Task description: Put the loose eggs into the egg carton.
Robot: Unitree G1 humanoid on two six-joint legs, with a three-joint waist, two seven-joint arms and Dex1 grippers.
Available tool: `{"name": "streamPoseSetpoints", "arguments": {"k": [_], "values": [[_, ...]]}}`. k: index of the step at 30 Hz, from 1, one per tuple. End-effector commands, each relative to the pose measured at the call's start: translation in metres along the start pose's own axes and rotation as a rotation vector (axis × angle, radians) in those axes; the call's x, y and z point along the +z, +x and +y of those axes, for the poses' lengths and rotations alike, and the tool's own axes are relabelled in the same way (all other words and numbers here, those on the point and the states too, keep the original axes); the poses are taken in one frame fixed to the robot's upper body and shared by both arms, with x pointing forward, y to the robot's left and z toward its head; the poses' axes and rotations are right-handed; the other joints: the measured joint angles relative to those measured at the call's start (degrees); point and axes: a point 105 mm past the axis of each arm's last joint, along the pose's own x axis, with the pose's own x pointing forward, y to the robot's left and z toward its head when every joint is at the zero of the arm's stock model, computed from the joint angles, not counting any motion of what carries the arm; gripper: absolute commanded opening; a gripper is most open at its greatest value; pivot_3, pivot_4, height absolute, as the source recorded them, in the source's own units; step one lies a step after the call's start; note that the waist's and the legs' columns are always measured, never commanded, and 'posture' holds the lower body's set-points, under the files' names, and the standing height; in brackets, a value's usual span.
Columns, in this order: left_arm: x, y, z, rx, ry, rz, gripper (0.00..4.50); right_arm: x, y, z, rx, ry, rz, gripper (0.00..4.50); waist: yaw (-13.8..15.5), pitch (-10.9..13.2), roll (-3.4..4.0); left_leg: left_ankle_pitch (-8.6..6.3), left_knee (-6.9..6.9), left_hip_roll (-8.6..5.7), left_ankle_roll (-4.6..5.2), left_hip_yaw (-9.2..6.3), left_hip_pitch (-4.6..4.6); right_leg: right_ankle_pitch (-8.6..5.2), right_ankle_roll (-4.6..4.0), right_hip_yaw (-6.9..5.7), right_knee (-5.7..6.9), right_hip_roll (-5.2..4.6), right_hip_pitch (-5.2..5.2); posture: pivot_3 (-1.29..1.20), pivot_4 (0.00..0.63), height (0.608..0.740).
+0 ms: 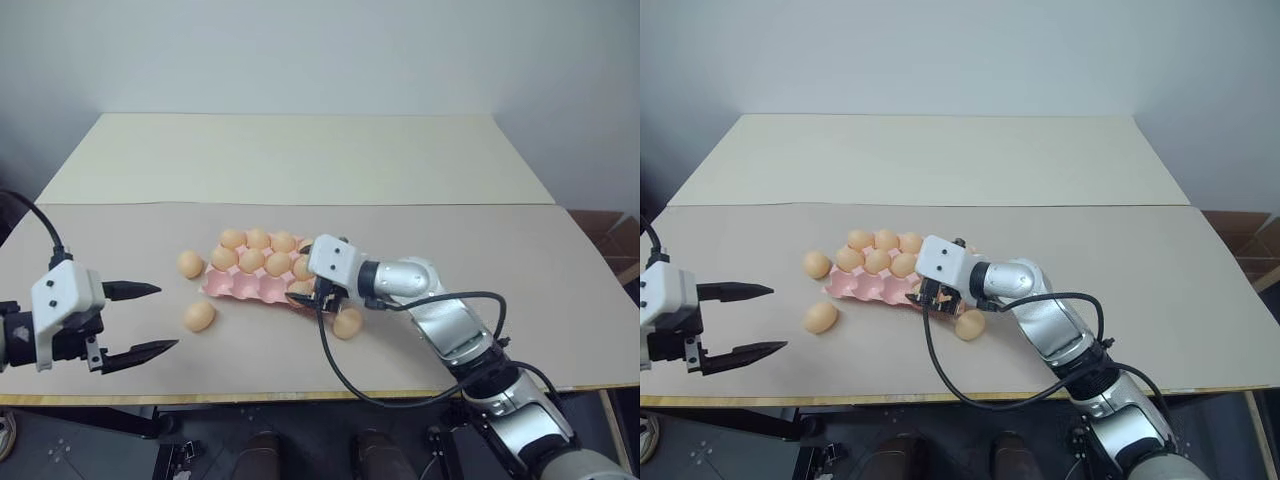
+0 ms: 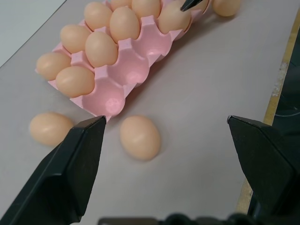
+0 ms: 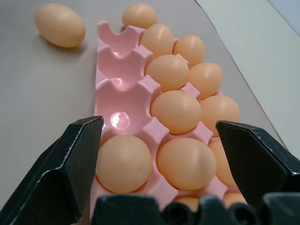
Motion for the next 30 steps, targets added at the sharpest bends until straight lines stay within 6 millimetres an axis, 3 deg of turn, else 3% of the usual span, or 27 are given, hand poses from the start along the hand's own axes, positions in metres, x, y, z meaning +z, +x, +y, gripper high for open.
{"name": "streamPoseSetpoints", "arguments": {"k": [1,3,6,9,15,22,30], "values": [[0.005,-0.001,0.003,-0.005,0.040,-0.001,4.50,0.016,-0.047,-0.007,-0.004,-0.017,-0.039,4.46,0.2,0.0,-0.01,0.00,0.00,-0.02,0.00,-0.01,0.00,0.00,0.00,-0.02,-0.04,-0.03,0.03,0.00,0.150,0.740],[0.005,-0.001,0.004,-0.007,0.041,0.001,4.50,0.014,-0.065,-0.006,0.018,-0.007,-0.015,4.46,0.3,0.0,-0.01,0.00,0.00,-0.06,0.00,-0.03,-0.02,0.00,0.01,-0.06,-0.10,-0.09,0.07,0.00,0.150,0.740],[0.003,-0.001,0.004,-0.014,0.037,0.003,4.50,-0.001,-0.111,0.002,0.114,-0.007,0.103,4.46,0.2,0.0,-0.01,0.00,0.00,-0.05,0.00,-0.03,0.02,0.00,0.00,-0.07,-0.09,-0.06,0.09,0.00,0.150,0.740],[0.001,-0.001,0.004,-0.022,0.035,0.006,4.50,-0.010,-0.145,0.003,0.144,0.016,0.192,4.46,0.1,0.0,0.00,0.00,-0.01,-0.02,0.00,-0.02,0.09,-0.01,0.01,-0.07,-0.11,-0.04,0.16,0.00,0.150,0.740],[-0.004,-0.002,0.004,-0.031,0.028,0.016,4.50,-0.028,-0.186,-0.003,0.165,0.037,0.318,4.46,-0.3,0.0,0.00,0.00,-0.01,0.07,0.00,0.06,0.28,0.00,-0.01,0.02,-0.07,0.05,0.25,0.00,0.150,0.740],[-0.005,-0.003,0.002,-0.037,0.028,0.019,4.50,-0.037,-0.203,-0.007,0.180,0.026,0.365,4.46,-0.1,0.0,0.00,0.00,-0.01,0.05,0.00,0.07,0.20,-0.01,0.01,0.02,-0.13,0.02,0.22,0.00,0.150,0.740],[-0.004,-0.006,0.002,-0.030,0.032,0.023,4.50,-0.031,-0.184,-0.003,0.158,0.059,0.293,4.46,-0.1,0.0,0.00,0.00,-0.01,0.05,0.00,0.06,0.22,-0.01,0.01,0.02,-0.11,0.02,0.22,0.00,0.150,0.740]]}}
